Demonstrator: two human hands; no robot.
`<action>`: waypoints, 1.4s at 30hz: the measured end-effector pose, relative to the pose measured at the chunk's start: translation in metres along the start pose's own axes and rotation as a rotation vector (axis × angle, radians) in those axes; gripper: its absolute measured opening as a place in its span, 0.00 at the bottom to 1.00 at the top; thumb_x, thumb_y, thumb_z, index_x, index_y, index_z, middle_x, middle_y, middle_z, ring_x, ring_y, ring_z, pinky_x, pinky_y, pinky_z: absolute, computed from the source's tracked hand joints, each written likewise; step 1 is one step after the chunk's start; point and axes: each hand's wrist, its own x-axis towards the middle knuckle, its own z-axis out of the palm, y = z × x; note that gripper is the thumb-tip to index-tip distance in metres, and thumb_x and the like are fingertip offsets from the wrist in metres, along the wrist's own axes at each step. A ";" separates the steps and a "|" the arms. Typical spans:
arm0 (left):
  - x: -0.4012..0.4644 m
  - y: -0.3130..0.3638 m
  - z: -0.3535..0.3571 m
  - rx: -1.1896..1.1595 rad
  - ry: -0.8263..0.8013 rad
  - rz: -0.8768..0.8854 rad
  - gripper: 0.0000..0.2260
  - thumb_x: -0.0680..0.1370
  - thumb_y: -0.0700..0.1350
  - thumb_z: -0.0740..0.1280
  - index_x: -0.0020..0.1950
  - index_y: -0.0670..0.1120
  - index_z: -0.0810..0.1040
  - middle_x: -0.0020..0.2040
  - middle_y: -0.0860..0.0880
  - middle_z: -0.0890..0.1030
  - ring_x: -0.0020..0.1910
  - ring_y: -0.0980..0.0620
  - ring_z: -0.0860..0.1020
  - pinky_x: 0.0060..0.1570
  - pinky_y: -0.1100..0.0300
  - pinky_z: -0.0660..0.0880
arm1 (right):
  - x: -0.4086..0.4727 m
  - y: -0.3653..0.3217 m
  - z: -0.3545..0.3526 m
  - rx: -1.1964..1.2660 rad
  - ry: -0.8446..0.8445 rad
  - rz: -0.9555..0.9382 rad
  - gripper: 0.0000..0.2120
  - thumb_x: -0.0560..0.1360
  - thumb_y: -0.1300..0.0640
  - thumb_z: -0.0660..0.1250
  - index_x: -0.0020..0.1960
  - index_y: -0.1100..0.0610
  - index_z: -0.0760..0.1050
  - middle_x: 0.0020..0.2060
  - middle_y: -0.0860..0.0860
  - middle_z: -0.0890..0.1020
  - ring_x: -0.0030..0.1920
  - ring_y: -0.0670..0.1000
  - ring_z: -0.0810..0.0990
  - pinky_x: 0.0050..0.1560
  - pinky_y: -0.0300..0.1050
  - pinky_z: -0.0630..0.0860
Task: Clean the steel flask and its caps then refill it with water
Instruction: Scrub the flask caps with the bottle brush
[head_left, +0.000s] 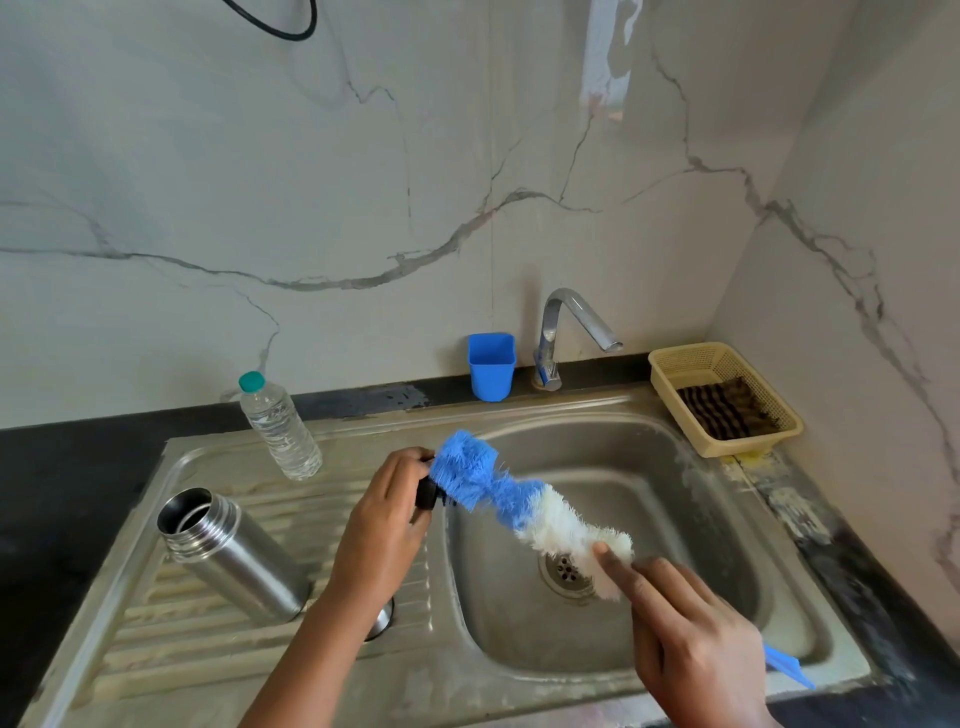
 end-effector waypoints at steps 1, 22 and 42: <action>-0.001 -0.001 -0.001 -0.021 0.017 0.013 0.28 0.62 0.27 0.78 0.53 0.47 0.70 0.56 0.50 0.77 0.54 0.57 0.76 0.51 0.79 0.68 | 0.003 0.001 -0.001 -0.001 -0.007 0.013 0.23 0.72 0.68 0.61 0.60 0.50 0.82 0.39 0.46 0.81 0.34 0.52 0.80 0.27 0.40 0.72; 0.000 0.031 0.006 -1.371 0.243 -0.769 0.39 0.50 0.52 0.87 0.55 0.48 0.74 0.52 0.47 0.85 0.56 0.51 0.82 0.52 0.61 0.80 | 0.006 -0.021 0.000 0.189 -0.035 0.287 0.22 0.74 0.61 0.58 0.60 0.44 0.81 0.41 0.41 0.78 0.32 0.47 0.73 0.25 0.36 0.70; 0.004 0.024 0.006 -1.302 0.138 -0.822 0.38 0.52 0.52 0.86 0.58 0.44 0.79 0.58 0.41 0.82 0.56 0.43 0.83 0.49 0.55 0.81 | -0.014 0.011 0.004 -0.030 0.054 0.030 0.26 0.69 0.71 0.63 0.62 0.53 0.81 0.40 0.50 0.81 0.30 0.54 0.73 0.37 0.41 0.70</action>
